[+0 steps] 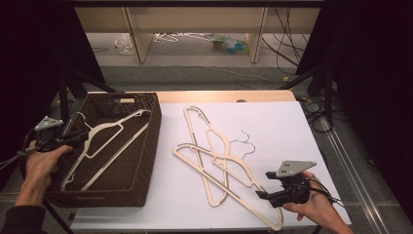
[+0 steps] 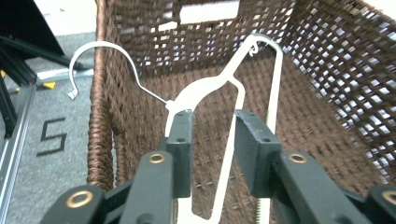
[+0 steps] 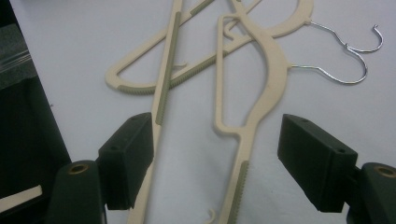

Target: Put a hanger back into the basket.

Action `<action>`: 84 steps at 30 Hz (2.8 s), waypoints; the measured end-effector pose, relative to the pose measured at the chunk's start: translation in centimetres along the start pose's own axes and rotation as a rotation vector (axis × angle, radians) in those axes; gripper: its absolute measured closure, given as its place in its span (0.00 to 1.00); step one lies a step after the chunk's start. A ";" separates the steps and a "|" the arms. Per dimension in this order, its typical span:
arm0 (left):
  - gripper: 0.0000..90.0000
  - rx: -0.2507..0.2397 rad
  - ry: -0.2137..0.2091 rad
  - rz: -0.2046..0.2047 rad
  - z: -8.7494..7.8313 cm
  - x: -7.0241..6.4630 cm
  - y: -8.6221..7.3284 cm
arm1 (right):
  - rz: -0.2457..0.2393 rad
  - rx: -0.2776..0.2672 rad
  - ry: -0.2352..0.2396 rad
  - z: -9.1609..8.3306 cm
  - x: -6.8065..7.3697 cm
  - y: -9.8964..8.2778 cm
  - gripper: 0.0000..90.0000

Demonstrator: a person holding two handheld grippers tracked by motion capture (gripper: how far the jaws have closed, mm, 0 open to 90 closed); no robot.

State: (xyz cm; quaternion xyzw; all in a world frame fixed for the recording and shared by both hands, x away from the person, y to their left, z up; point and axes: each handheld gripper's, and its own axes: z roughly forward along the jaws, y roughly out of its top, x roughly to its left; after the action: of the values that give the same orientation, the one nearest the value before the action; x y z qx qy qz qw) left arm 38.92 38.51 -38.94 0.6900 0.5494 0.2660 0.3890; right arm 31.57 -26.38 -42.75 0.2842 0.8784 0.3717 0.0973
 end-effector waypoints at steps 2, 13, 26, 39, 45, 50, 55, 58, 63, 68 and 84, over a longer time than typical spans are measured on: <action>0.64 -0.035 -0.037 -0.001 -0.6 -1.1 0.3 | 0.003 -0.002 -0.006 0.1 0.0 -0.1 0.31; 0.35 -0.206 -0.267 0.076 -3.8 -10.9 1.2 | 0.059 -0.045 -0.045 0.4 -0.3 -0.5 0.25; 0.21 -0.254 -0.482 0.208 -3.6 -22.0 -0.8 | 0.088 -0.103 -0.056 0.4 -0.4 -0.8 0.23; 0.19 -0.193 -0.513 0.299 -0.4 -26.0 -5.5 | 0.097 -0.157 -0.076 0.2 -0.6 -0.8 0.21; 0.19 -0.207 -0.507 0.329 -0.4 -26.4 -6.3 | 0.086 -0.152 -0.064 0.2 -0.6 -0.8 0.20; 0.19 -0.212 -0.498 0.320 -0.3 -26.1 -6.8 | 0.094 -0.146 -0.067 0.4 -0.4 -0.8 0.20; 0.19 -0.199 -0.482 0.305 -0.3 -25.8 -7.3 | 0.088 -0.126 -0.088 0.6 -0.5 -0.9 0.22; 0.19 -0.194 -0.486 0.294 -0.2 -25.8 -7.5 | 0.091 -0.068 -0.084 0.8 -0.6 -1.1 0.25; 0.19 -0.180 -0.486 0.328 -0.4 -26.2 -7.7 | 0.100 0.015 -0.116 1.5 -0.9 -1.7 0.31; 0.19 -0.179 -0.482 0.338 -0.3 -26.4 -7.8 | 0.126 0.111 -0.125 1.9 -1.3 -1.7 0.41; 0.20 -0.159 -0.496 0.346 0.1 -26.4 -8.1 | 0.094 0.391 -0.086 4.5 -1.4 0.0 0.69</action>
State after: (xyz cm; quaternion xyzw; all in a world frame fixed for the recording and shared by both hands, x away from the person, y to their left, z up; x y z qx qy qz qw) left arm 27.76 13.76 -44.14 0.7844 0.2898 0.1940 0.5129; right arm 34.45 -24.49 -46.01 0.3540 0.9146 0.1860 0.0605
